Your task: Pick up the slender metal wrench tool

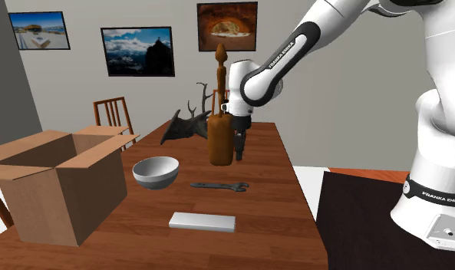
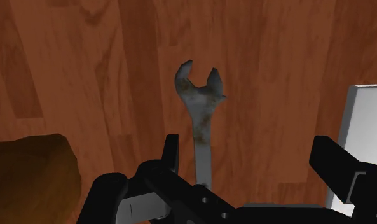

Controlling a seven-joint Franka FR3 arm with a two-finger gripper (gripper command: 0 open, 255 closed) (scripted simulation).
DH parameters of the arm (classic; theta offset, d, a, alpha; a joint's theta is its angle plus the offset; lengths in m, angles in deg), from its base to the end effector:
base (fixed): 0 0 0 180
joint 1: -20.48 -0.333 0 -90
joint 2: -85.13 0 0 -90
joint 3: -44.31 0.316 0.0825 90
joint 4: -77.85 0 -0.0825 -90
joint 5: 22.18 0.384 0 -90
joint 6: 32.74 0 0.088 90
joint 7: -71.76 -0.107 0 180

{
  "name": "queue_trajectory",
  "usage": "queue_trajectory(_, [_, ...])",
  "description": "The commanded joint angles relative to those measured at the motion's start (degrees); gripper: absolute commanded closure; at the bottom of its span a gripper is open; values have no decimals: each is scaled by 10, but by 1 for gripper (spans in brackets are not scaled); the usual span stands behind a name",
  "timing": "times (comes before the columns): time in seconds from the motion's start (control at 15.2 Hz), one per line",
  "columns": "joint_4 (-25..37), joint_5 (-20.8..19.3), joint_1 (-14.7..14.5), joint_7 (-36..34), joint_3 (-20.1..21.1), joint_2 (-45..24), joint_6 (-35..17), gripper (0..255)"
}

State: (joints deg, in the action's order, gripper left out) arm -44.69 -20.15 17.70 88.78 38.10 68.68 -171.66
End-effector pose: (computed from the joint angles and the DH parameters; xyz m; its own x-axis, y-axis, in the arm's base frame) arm 0.5698 -0.0334 0.2709 0.9770 0.2132 -0.0013 0.2132 -0.9770 0.0073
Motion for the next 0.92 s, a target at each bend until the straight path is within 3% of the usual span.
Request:
queue_trajectory(0.0, [30,6,4,11,3,-46,-16,0])
queue_trajectory(0.59, [223,13,17,36,20,-253,-28,0])
queue_trajectory(0.86, [231,14,18,37,22,-274,-41,0])
